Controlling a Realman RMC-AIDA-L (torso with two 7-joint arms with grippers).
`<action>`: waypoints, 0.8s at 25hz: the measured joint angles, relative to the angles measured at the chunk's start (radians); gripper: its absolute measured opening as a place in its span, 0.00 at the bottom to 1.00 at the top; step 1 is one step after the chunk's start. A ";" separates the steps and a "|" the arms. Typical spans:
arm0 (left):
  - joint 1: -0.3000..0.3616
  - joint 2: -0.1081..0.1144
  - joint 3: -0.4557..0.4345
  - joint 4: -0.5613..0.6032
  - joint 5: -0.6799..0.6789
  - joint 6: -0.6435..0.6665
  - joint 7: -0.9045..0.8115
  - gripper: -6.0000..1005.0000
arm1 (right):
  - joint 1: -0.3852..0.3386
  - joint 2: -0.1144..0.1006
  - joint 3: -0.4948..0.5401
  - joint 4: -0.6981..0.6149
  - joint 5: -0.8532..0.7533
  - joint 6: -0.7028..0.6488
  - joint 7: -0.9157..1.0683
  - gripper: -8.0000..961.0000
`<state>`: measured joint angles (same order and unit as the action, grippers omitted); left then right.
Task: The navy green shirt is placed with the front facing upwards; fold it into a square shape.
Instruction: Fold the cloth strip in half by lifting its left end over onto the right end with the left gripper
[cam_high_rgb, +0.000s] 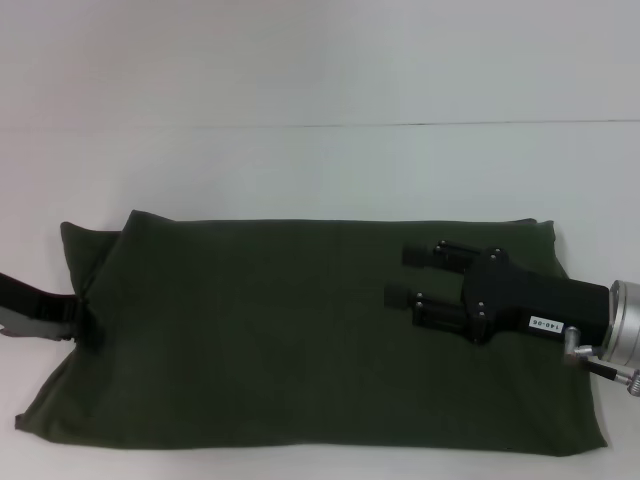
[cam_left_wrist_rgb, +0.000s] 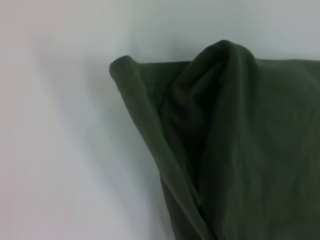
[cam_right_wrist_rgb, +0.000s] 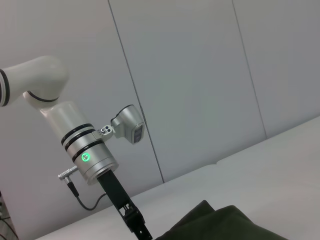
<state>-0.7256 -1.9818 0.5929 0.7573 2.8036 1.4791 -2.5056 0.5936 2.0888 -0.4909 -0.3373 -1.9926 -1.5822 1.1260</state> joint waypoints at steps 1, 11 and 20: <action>0.000 0.000 -0.001 0.000 -0.001 0.002 0.001 0.15 | 0.000 0.000 0.000 0.000 0.000 0.000 0.000 0.73; 0.007 0.000 -0.002 0.004 -0.031 -0.001 0.006 0.06 | 0.000 0.000 -0.004 0.000 -0.002 -0.001 0.000 0.73; 0.021 -0.002 -0.011 0.006 -0.102 0.019 0.031 0.06 | 0.013 0.003 -0.047 -0.034 -0.002 0.021 -0.010 0.72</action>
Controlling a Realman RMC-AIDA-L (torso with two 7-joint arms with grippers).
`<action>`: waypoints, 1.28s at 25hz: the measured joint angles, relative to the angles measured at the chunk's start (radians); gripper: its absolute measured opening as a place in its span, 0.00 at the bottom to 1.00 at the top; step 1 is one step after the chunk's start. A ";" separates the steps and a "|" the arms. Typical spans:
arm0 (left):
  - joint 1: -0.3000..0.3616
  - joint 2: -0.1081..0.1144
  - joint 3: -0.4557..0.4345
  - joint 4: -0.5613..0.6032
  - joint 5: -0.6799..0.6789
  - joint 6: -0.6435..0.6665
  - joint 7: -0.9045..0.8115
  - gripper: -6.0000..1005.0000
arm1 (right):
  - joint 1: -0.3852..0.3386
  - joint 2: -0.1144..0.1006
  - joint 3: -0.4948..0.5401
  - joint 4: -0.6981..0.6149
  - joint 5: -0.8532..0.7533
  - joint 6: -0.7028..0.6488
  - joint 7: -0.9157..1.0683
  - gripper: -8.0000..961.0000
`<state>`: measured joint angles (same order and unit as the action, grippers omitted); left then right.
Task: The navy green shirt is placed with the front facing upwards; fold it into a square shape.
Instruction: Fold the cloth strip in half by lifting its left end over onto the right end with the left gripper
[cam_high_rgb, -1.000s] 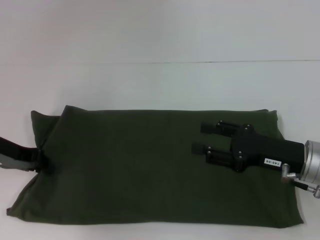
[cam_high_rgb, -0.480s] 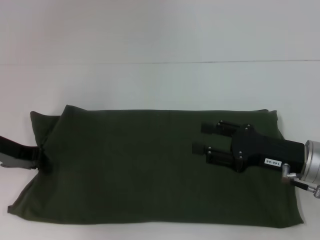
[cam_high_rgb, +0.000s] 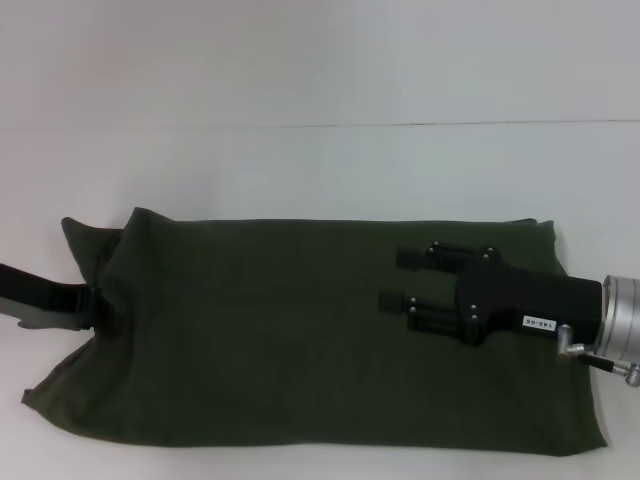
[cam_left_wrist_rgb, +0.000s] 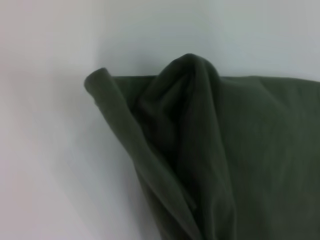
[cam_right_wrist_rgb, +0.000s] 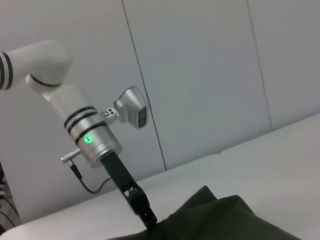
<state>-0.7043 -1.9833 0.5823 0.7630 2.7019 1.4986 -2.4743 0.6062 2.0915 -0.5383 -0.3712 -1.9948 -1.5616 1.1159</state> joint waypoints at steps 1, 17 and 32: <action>0.002 0.000 -0.001 0.003 -0.007 0.001 0.002 0.06 | 0.002 0.000 -0.009 -0.009 0.000 0.005 0.000 0.72; 0.049 -0.006 -0.048 0.030 -0.138 0.049 0.067 0.06 | 0.071 0.007 -0.216 0.022 0.005 0.185 0.037 0.25; 0.085 -0.026 -0.073 0.025 -0.362 0.117 0.132 0.06 | 0.149 0.014 -0.263 0.139 0.004 0.360 0.026 0.01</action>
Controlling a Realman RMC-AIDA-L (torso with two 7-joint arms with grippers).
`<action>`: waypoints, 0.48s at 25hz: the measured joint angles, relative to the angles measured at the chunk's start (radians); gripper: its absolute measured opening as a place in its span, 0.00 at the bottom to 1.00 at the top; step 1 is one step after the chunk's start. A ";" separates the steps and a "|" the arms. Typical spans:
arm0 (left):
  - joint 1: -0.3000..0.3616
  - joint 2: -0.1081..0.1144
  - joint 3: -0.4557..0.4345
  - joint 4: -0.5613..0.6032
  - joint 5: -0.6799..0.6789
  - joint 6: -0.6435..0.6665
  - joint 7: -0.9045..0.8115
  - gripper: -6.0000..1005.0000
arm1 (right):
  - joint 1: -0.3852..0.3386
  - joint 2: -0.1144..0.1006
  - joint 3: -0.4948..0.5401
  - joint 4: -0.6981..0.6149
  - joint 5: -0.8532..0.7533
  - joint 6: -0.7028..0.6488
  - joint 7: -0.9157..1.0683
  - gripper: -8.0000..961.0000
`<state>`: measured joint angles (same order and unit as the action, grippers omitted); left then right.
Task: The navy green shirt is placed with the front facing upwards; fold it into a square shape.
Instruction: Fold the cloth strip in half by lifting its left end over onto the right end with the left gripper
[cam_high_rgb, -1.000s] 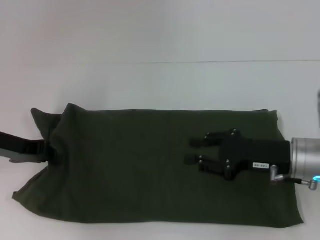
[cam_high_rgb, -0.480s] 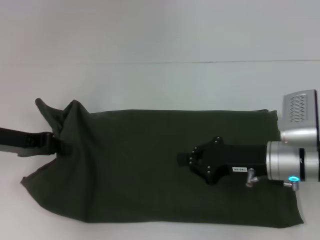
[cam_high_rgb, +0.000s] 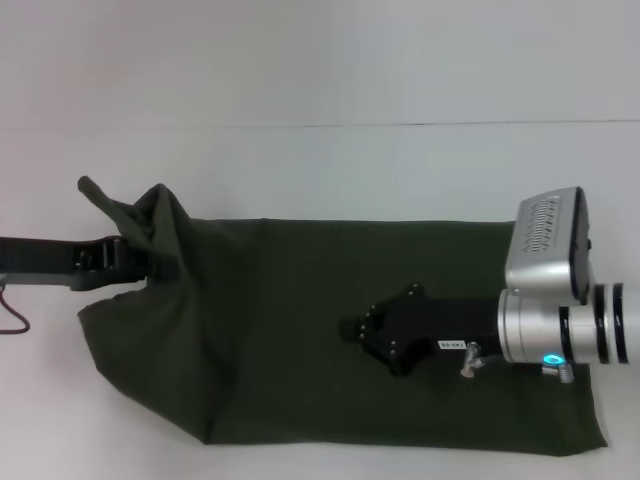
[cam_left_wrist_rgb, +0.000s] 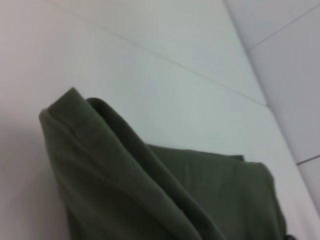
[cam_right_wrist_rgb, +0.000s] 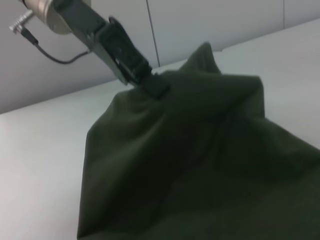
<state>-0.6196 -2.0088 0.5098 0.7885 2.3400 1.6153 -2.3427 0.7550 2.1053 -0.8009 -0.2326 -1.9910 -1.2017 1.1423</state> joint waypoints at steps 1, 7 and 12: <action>0.001 -0.002 0.000 0.000 -0.012 0.004 0.003 0.06 | 0.006 0.001 -0.004 0.006 0.000 0.008 0.000 0.01; 0.008 -0.016 -0.002 -0.002 -0.101 0.036 0.022 0.06 | 0.041 0.004 -0.015 0.040 0.001 0.061 -0.002 0.01; 0.010 -0.037 0.005 -0.003 -0.159 0.047 0.036 0.06 | 0.076 0.005 -0.016 0.083 0.002 0.110 -0.009 0.01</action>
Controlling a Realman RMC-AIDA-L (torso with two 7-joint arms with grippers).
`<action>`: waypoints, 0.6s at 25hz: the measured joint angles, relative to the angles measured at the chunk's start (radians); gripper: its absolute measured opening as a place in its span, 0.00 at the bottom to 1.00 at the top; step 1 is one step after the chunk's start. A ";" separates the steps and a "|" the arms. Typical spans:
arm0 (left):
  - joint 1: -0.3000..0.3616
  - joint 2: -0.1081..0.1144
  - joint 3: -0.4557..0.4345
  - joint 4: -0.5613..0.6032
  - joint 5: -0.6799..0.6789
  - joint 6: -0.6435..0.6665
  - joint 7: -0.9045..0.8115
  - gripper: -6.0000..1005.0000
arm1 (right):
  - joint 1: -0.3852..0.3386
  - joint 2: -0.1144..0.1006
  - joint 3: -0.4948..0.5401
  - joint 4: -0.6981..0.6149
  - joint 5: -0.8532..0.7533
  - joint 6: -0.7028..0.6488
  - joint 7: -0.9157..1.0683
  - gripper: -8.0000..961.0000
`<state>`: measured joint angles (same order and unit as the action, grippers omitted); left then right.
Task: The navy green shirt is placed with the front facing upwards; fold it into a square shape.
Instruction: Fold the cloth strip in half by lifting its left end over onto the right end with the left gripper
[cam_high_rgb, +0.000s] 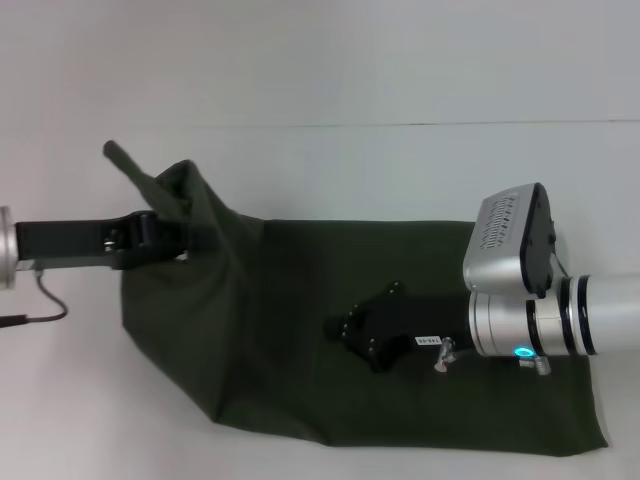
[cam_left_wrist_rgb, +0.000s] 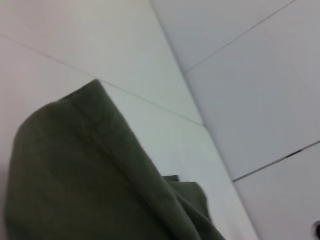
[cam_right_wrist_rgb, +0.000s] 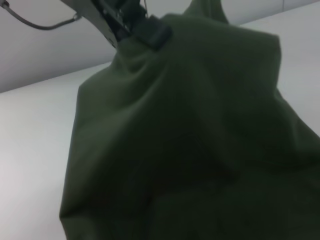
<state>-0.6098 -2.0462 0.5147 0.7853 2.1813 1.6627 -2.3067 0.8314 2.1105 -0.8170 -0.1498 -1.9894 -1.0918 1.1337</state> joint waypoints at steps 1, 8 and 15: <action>-0.002 -0.005 0.001 -0.001 -0.008 0.001 0.003 0.06 | 0.005 0.000 0.000 0.006 0.000 0.006 -0.005 0.01; -0.020 -0.033 0.010 -0.008 -0.072 0.014 0.025 0.06 | 0.020 0.004 0.000 0.025 0.000 0.016 -0.018 0.01; -0.025 -0.039 0.011 -0.011 -0.126 0.043 0.036 0.06 | 0.039 0.009 0.002 0.040 0.043 0.021 -0.035 0.01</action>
<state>-0.6351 -2.0851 0.5257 0.7743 2.0550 1.7058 -2.2708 0.8701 2.1195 -0.8145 -0.1099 -1.9467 -1.0710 1.0986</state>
